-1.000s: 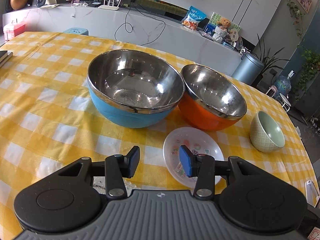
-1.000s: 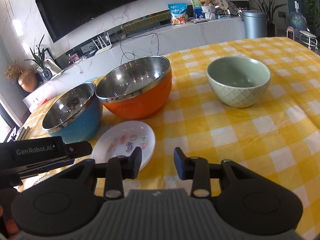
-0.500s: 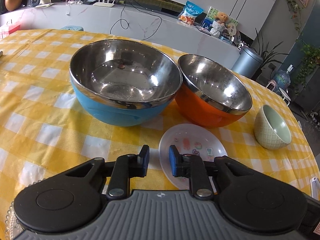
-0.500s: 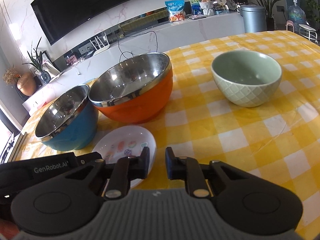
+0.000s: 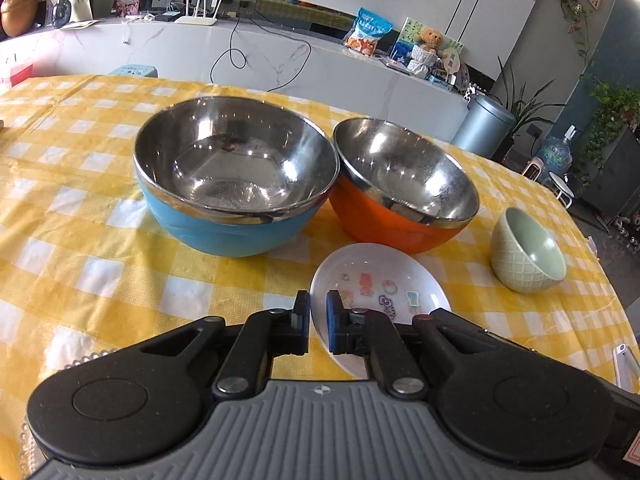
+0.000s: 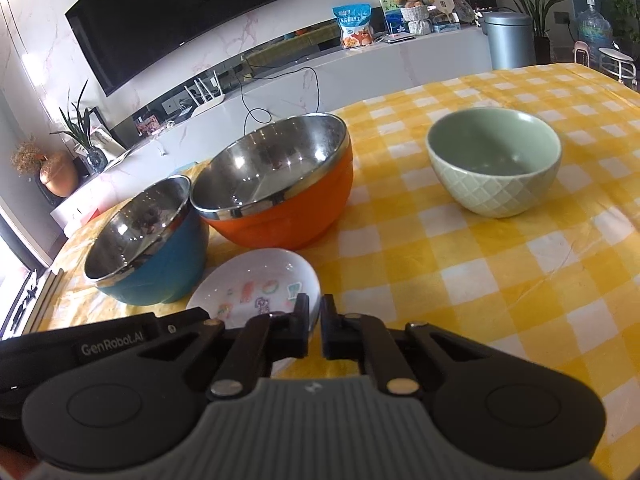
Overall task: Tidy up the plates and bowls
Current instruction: 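Grasp the sticker plate rim with the left gripper and lift it, then carry the sticker plate over the glass plate and lower it onto it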
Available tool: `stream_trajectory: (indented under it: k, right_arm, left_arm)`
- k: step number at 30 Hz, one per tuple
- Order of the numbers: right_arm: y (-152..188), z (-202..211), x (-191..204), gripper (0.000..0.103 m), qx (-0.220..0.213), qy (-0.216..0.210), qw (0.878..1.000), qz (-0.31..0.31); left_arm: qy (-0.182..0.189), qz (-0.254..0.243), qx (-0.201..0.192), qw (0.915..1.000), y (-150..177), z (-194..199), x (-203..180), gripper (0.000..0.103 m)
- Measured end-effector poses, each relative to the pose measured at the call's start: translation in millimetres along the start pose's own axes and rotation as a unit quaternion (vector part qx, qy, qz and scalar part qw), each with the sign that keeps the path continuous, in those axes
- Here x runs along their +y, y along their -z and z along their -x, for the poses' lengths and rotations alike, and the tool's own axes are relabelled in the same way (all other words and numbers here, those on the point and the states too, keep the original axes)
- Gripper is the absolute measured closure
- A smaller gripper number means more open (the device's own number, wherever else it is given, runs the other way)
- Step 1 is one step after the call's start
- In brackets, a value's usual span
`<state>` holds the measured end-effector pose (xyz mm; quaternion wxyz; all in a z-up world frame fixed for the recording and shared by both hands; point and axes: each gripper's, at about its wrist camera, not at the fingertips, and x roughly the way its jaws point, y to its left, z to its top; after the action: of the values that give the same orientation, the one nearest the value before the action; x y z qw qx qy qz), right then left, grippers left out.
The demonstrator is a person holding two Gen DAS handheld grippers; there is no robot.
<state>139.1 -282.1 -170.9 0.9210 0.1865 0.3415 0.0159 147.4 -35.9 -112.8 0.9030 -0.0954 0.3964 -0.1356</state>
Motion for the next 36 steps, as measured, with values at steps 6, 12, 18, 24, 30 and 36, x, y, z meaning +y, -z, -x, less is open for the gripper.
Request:
stream_trajectory:
  k: [6, 12, 18, 24, 30, 36]
  right_arm:
    - [5, 21, 7, 0.1, -0.005, -0.013, 1.0, 0.002]
    - [18, 45, 23, 0.1, -0.005, -0.035, 0.999, 0.011]
    - [28, 64, 45, 0.1, -0.006, -0.064, 0.997, 0.036]
    - [43, 77, 65, 0.1, 0.005, -0.085, 0.995, 0.058]
    - [55, 84, 77, 0.1, 0.021, -0.099, 0.993, 0.066]
    - [65, 81, 89, 0.1, 0.039, -0.1, 0.991, 0.078]
  left_arm:
    - [0.0, 0.001, -0.009, 1.0, 5, 26, 4, 0.095]
    - [-0.013, 0.004, -0.018, 0.9998, 14, 57, 14, 0.095]
    - [-0.027, 0.026, -0.018, 0.9991, 27, 84, 32, 0.095]
    - [-0.038, 0.04, -0.025, 0.9982, 37, 106, 52, 0.095]
    - [-0.04, 0.053, -0.022, 0.9975, 47, 118, 67, 0.095]
    - [-0.044, 0.077, -0.014, 0.9959, 53, 122, 83, 0.095]
